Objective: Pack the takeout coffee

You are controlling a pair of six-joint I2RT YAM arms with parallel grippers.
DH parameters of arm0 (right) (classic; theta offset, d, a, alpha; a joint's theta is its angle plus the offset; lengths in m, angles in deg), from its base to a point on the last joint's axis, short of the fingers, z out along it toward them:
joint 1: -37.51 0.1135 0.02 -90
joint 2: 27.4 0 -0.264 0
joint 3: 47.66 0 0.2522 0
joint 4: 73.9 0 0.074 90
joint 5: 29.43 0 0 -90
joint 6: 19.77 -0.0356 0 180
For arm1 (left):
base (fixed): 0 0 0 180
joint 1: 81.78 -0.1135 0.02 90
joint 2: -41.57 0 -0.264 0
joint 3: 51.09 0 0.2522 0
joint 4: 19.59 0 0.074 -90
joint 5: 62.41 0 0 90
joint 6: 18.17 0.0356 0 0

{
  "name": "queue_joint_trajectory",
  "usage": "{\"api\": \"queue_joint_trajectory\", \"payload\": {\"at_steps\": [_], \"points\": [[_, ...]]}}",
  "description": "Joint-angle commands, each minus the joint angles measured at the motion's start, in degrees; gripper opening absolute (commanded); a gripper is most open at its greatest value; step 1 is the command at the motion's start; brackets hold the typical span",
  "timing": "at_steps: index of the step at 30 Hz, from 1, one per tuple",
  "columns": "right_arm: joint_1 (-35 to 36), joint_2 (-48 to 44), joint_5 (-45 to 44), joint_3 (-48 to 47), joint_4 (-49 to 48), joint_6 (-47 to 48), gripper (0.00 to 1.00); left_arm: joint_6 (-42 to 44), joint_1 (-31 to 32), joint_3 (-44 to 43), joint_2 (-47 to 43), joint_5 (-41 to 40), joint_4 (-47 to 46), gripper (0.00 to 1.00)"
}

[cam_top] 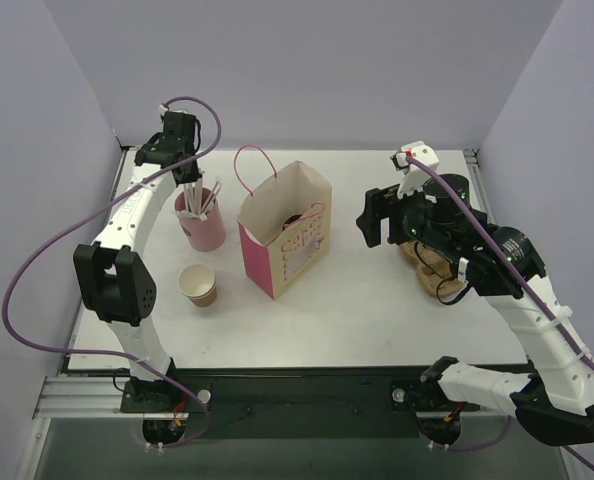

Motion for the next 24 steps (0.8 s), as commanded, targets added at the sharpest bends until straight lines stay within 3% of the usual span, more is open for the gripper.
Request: {"api": "queue_joint_trajectory", "payload": {"at_steps": [1, 6, 15, 24], "points": [[0.07, -0.32, -1.54, -2.36, 0.06, 0.63, 0.73, 1.11, -0.64, 0.10, -0.75, 0.71, -3.07, 0.24], [-0.01, -0.58, -1.45, -2.36, 0.32, 0.71, 0.73, 1.20, -0.99, 0.37, -1.10, 1.50, -3.07, 0.11], [0.07, -1.02, -1.28, -3.15, 0.76, 0.45, 0.73, -4.77, -0.81, -5.25, -6.46, -3.16, 6.76, 0.09], [0.08, -0.58, -0.22, -4.65, 0.76, -0.52, 0.73, -6.36, -0.72, -6.58, -15.59, -2.64, 9.67, 0.07]]}}
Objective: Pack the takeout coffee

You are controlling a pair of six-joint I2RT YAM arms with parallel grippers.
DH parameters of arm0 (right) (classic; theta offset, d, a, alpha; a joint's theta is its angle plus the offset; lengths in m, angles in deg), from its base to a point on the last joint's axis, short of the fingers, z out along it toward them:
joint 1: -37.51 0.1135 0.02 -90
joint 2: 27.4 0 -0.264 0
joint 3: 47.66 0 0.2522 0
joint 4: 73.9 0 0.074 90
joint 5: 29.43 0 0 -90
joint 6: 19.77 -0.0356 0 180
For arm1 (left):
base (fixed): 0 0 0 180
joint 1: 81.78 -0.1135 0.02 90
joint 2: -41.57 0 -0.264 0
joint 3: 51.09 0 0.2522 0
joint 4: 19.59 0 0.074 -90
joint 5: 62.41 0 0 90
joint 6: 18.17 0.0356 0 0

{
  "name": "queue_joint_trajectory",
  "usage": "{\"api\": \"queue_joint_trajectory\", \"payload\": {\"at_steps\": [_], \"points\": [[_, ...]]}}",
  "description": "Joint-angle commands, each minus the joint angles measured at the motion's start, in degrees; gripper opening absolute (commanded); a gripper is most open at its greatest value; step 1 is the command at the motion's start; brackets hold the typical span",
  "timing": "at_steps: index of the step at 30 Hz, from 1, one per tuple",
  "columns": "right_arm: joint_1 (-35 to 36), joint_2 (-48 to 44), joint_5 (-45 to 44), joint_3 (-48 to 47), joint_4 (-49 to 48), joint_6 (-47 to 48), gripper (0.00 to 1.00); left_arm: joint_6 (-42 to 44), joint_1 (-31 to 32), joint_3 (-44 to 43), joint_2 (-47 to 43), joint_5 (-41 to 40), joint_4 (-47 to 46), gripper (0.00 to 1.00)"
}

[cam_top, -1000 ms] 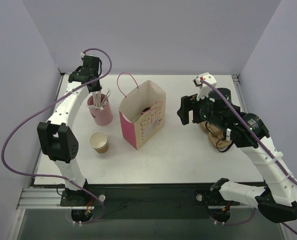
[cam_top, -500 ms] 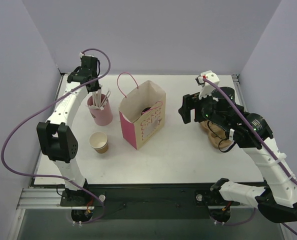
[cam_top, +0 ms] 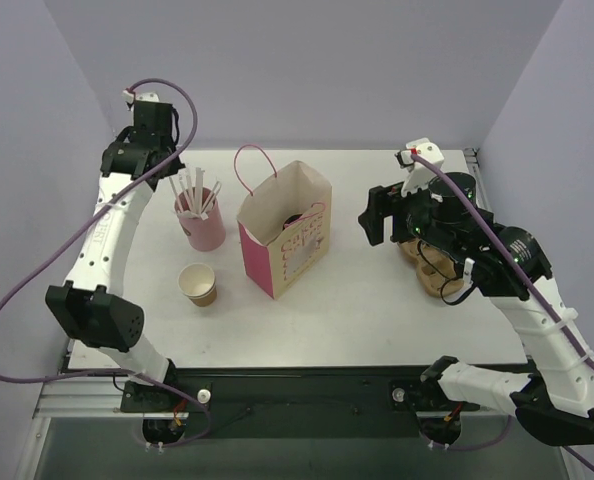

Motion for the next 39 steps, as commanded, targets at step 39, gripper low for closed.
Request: {"api": "queue_joint_trajectory", "payload": {"at_steps": [39], "points": [[0.16, -5.46, -4.51, -0.79, -0.14, 0.63, 0.73, 8.71, 25.77, -26.90, -3.77, 18.62, 11.29, 0.00]]}}
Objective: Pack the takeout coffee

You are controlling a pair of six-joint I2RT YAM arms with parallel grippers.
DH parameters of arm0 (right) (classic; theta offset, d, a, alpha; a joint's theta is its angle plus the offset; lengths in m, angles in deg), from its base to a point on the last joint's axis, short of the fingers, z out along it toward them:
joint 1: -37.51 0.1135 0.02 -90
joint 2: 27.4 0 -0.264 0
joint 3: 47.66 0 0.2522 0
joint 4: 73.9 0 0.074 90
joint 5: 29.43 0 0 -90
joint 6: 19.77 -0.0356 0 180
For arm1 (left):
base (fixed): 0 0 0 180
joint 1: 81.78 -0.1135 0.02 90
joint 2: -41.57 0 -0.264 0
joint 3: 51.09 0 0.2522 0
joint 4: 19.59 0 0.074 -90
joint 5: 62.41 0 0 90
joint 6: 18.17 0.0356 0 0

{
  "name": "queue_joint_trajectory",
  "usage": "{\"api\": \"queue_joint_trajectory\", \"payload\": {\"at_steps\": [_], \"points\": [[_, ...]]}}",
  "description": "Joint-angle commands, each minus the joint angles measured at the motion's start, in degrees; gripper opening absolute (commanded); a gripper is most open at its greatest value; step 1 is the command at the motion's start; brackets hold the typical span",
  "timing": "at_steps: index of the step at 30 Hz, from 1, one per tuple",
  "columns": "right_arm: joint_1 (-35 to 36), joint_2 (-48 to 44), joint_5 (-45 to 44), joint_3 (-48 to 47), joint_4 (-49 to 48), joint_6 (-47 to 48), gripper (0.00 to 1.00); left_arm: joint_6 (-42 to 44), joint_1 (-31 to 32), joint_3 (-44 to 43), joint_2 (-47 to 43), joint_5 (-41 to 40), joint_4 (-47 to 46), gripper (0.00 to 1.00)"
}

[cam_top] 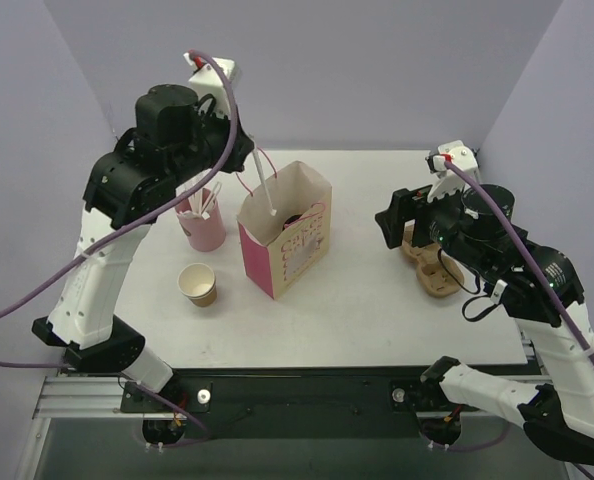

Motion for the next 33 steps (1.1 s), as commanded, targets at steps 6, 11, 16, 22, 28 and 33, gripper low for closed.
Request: {"api": "queue_joint_trajectory", "payload": {"at_steps": [6, 11, 16, 22, 28, 33], "points": [[0.10, -0.13, -2.56, 2.12, -0.42, 0.37, 0.73, 2.18, 0.59, 4.84, 4.26, 0.58, 4.39, 0.00], [0.10, 0.93, -1.34, 2.30, -0.33, -2.17, 0.73, 1.74, 0.59, 8.54, 5.14, 0.49, 3.68, 0.17], [0.18, 1.98, -0.72, 1.95, 1.24, -5.52, 0.75, 1.92, 0.59, 7.49, 4.88, -0.21, 4.04, 0.43], [0.10, 3.65, 0.25, 1.24, 3.00, -9.20, 0.76, -0.10, 0.59, 7.31, 2.34, 3.55, 4.48, 0.76], [0.10, 6.81, 0.16, -0.95, 4.23, -11.76, 1.00, -3.79, 0.59, 20.46, -7.57, 7.34, -3.75, 0.93], [0.71, 8.84, 3.49, -3.85, 4.06, -14.66, 1.00, -6.86, 0.59, 39.53, -21.20, 10.77, -20.63, 0.96]]}}
